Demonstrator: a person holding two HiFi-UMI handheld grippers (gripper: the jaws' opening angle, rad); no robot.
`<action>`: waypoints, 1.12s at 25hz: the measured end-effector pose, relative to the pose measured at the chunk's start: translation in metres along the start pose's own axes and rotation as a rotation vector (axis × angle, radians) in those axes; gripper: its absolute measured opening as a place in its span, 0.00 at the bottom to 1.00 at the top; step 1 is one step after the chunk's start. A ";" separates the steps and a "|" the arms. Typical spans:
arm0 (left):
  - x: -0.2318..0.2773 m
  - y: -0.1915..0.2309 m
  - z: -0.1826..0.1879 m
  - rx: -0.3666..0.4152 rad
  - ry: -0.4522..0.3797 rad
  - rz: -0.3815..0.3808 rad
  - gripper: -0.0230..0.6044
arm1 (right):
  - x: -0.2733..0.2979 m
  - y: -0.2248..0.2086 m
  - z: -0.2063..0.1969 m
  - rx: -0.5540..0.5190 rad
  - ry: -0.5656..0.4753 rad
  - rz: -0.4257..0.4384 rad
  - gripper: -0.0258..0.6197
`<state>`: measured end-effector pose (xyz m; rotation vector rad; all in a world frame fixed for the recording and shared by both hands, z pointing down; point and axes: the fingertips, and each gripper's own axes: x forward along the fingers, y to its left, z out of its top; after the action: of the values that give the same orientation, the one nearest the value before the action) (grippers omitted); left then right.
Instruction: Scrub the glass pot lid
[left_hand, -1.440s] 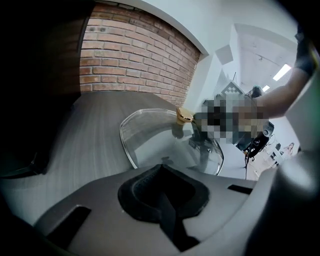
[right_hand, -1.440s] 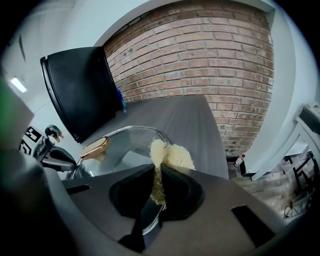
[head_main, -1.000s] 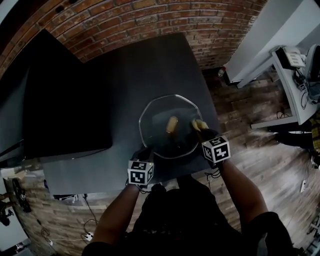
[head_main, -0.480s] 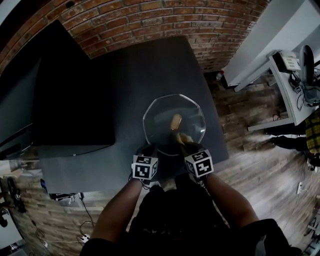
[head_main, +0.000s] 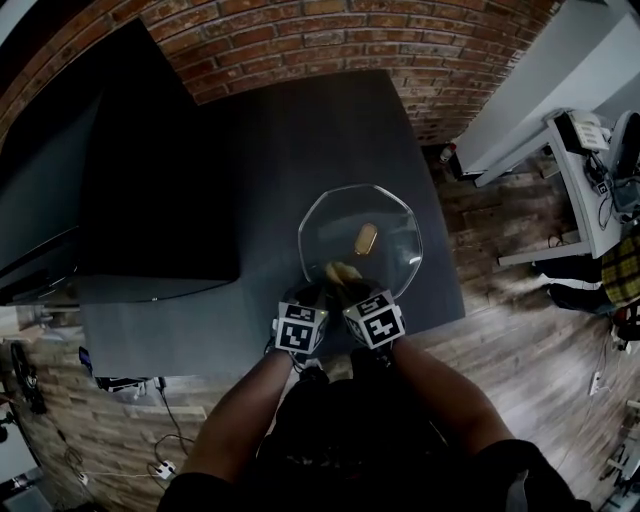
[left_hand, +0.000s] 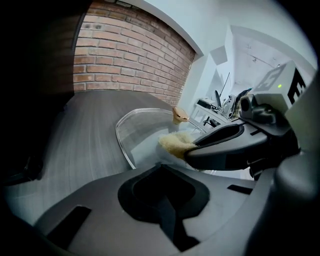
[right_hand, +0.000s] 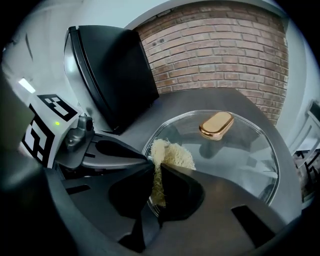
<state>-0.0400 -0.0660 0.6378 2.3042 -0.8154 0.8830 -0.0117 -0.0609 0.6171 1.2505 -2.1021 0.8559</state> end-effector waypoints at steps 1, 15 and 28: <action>0.000 0.000 0.000 -0.002 -0.001 0.000 0.09 | 0.003 0.003 0.002 -0.002 -0.002 0.008 0.11; -0.001 0.003 -0.005 0.036 -0.003 -0.001 0.09 | -0.018 -0.015 -0.007 0.001 0.010 0.060 0.11; -0.004 0.000 -0.004 0.012 -0.031 0.014 0.09 | -0.054 -0.124 -0.006 0.052 0.006 -0.020 0.11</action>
<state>-0.0436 -0.0621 0.6372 2.3307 -0.8420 0.8624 0.1226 -0.0718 0.6129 1.2922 -2.0709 0.9096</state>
